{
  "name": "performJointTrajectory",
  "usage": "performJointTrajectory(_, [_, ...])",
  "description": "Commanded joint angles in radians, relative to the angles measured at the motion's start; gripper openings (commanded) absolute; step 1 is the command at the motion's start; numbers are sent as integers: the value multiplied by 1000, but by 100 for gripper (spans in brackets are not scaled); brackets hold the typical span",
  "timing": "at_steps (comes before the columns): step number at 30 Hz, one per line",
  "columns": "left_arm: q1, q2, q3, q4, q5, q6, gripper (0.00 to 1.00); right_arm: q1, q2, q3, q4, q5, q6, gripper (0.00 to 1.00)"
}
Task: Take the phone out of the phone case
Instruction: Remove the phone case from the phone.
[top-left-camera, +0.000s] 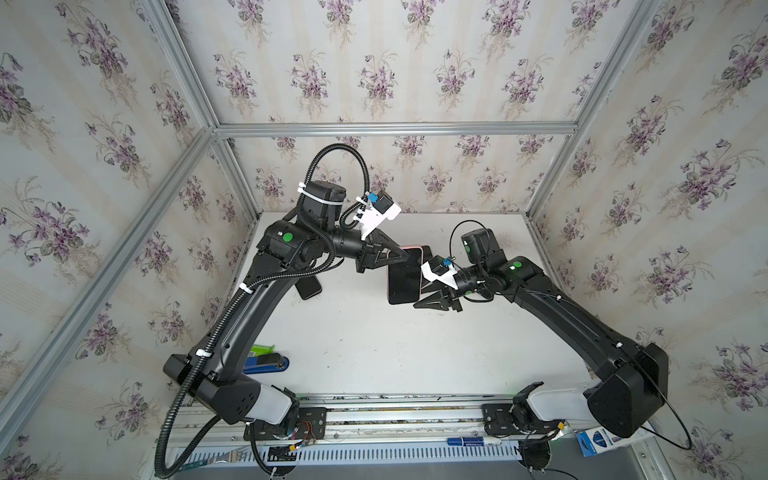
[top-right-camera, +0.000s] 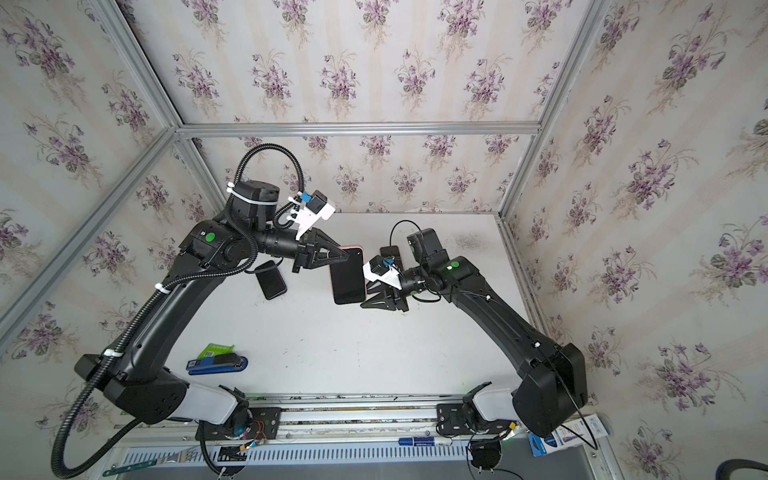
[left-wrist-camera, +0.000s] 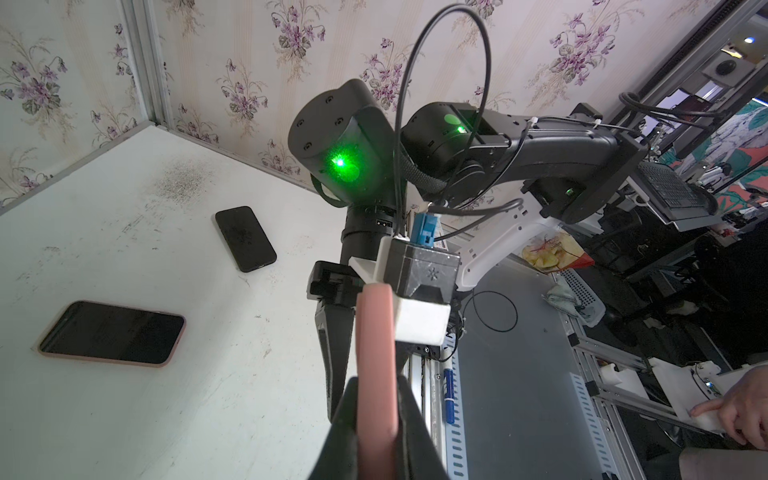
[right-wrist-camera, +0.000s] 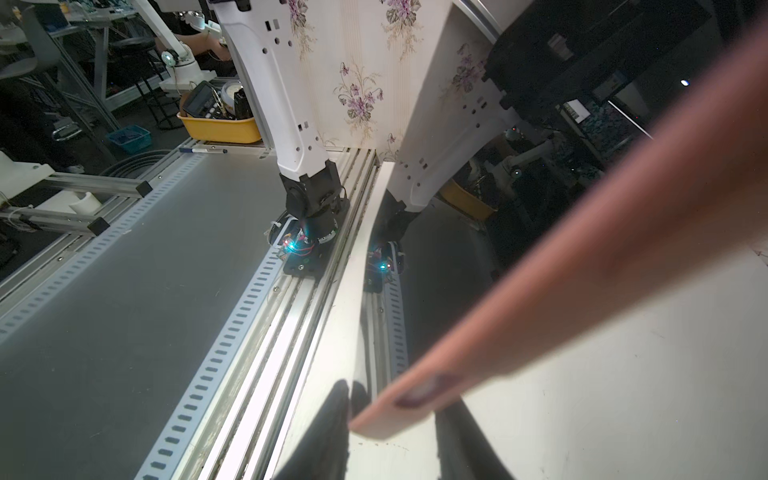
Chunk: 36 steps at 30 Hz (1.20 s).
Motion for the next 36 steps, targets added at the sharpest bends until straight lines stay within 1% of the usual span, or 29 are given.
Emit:
performJointTrajectory(1, [4,0,10,36,37,20,0,1,-16,0,-18,-33,6,29])
performJointTrajectory(3, [4,5,15,36,42,19,0,1,-21,-5,-16,-31,6,23])
performJointTrajectory(7, [5,2,16,36,43,21,0,1,-27,-6,-31,-28,-4,15])
performJointTrajectory(11, [5,4,18,35,51,19,0,1,-30,-6,-52,-28,-21,9])
performJointTrajectory(17, [7,0,24,36,59,18,0,1,-14,21,-138,-8,-101,8])
performJointTrajectory(27, [-3,32,74,39,69,-23,0,13,20,66,-139,-14,-137,10])
performJointTrajectory(31, [-8,65,130,52,71,-63,0,38,35,84,-135,-9,-159,11])
performJointTrajectory(36, [-12,109,204,62,75,-108,0,46,45,81,-99,-1,-174,14])
